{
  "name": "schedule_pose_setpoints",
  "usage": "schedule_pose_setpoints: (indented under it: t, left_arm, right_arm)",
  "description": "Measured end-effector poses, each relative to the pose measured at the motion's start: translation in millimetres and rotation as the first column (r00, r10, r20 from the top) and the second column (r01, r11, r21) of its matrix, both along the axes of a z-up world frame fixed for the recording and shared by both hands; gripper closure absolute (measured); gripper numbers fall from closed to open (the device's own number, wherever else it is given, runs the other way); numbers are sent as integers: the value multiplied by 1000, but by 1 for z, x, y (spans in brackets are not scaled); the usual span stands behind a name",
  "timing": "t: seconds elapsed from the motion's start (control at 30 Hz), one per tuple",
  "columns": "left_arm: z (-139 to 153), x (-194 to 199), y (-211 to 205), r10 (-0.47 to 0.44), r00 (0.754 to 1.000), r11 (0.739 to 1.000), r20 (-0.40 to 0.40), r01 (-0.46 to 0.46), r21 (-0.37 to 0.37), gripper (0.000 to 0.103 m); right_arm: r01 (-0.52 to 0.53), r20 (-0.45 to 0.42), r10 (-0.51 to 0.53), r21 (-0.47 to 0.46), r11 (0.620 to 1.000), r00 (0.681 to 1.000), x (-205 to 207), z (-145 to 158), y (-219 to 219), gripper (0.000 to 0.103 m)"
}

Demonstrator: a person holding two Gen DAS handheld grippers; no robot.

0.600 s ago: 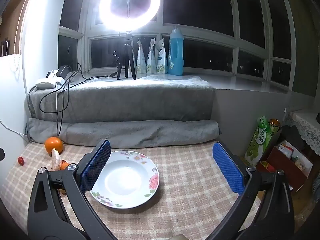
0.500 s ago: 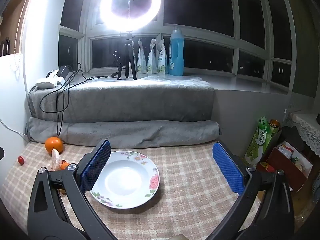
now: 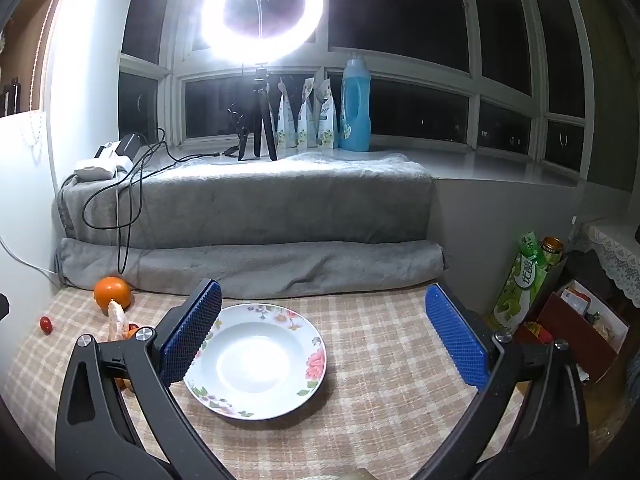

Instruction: Organize fruits

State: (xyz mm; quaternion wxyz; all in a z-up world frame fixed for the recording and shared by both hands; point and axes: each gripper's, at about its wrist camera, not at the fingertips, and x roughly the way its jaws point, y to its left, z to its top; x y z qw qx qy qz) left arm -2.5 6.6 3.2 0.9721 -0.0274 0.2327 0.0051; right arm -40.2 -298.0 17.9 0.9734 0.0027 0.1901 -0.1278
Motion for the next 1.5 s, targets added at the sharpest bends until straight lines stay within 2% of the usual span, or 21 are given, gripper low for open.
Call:
schedule_pose_setpoints:
  t: [1.5]
  left_arm:
    - [4,0,-6,-20,1000,1000,9,20,-5,0]
  right_arm:
    - [-11,-1,11,-4,1000,1000,1,1,6,0]
